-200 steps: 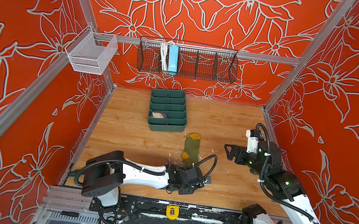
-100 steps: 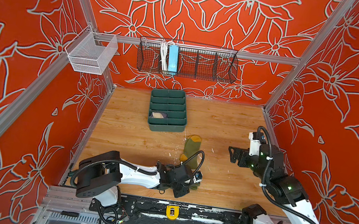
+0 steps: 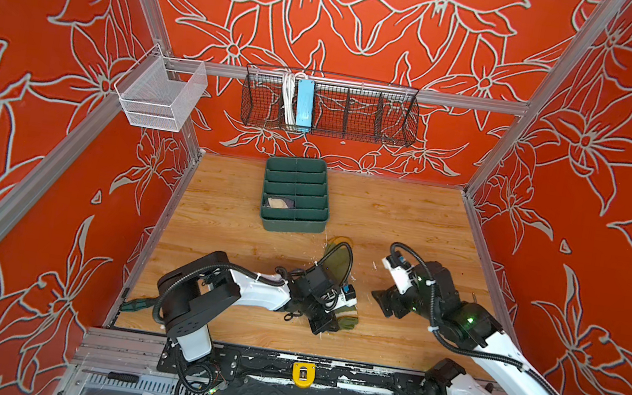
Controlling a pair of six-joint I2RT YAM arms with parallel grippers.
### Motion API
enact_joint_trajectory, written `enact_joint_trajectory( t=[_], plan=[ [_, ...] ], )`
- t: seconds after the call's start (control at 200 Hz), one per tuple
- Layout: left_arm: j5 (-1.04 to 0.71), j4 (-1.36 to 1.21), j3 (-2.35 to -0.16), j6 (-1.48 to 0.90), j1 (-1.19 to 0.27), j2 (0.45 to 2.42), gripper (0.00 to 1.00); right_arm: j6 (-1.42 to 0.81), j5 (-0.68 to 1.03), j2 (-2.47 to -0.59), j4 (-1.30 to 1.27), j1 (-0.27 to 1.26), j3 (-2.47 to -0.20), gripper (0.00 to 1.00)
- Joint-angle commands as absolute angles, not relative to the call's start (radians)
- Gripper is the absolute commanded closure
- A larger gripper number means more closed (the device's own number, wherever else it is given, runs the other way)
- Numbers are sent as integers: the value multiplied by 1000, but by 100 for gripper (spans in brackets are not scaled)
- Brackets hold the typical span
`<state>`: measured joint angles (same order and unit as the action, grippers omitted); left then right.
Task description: Roll the socks
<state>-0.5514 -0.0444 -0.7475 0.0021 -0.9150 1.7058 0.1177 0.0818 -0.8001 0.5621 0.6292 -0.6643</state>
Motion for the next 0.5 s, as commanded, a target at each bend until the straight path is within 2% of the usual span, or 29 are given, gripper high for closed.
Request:
enact_joint_trajectory(
  t=[0.0, 0.13, 0.26, 0.385, 0.495],
  plan=[
    [-587, 61, -712, -21, -911, 1797, 94, 340, 2, -770, 525, 687, -644, 14],
    [-586, 63, -708, -40, -898, 1809, 95, 540, 43, -672, 543, 729, -617, 14],
    [-580, 48, -684, -49, -886, 1796, 95, 735, 39, -614, 668, 749, -629, 14],
    [-589, 40, -673, -61, -863, 1793, 95, 871, 28, -568, 755, 783, -616, 15],
    [-609, 53, -688, -52, -851, 1805, 95, 925, -11, -578, 773, 875, -571, 16]
  ],
)
